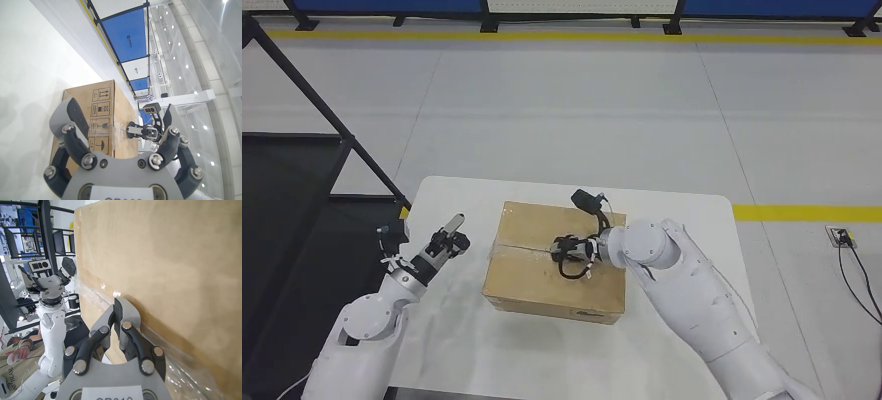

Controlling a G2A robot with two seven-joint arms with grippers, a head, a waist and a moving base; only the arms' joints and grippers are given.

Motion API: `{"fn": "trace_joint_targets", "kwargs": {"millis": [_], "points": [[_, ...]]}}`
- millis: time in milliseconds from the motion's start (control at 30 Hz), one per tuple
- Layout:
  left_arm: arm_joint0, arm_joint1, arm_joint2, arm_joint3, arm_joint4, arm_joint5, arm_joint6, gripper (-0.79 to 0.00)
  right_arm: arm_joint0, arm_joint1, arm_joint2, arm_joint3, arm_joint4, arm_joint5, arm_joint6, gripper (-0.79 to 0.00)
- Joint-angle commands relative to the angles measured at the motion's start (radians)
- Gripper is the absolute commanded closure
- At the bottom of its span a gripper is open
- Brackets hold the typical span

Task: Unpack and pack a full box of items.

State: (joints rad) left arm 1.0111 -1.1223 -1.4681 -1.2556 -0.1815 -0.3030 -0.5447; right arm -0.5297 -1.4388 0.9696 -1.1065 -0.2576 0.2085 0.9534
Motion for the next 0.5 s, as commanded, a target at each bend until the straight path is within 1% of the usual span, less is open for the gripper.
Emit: {"fn": "trace_joint_targets", "kwargs": {"millis": [0,100,200,467], "points": [[-0.007,0.0,0.004,0.005,0.002,-0.001,-0.003,-0.785,-0.04,0.017,0.039,-0.053,-0.02,0.021,0.006,0.0],[-0.012,0.0,0.007,0.009,0.007,-0.003,-0.008,-0.785,-0.089,0.038,0.086,-0.109,-0.067,0.072,0.003,0.0],[-0.015,0.0,0.007,0.011,0.008,-0.004,-0.012,-0.785,-0.136,0.054,0.125,-0.167,-0.088,0.101,0.011,0.0],[-0.014,0.003,0.0,0.011,0.015,-0.006,-0.017,-0.785,-0.258,0.092,0.242,-0.306,-0.109,0.127,0.01,0.0]]}}
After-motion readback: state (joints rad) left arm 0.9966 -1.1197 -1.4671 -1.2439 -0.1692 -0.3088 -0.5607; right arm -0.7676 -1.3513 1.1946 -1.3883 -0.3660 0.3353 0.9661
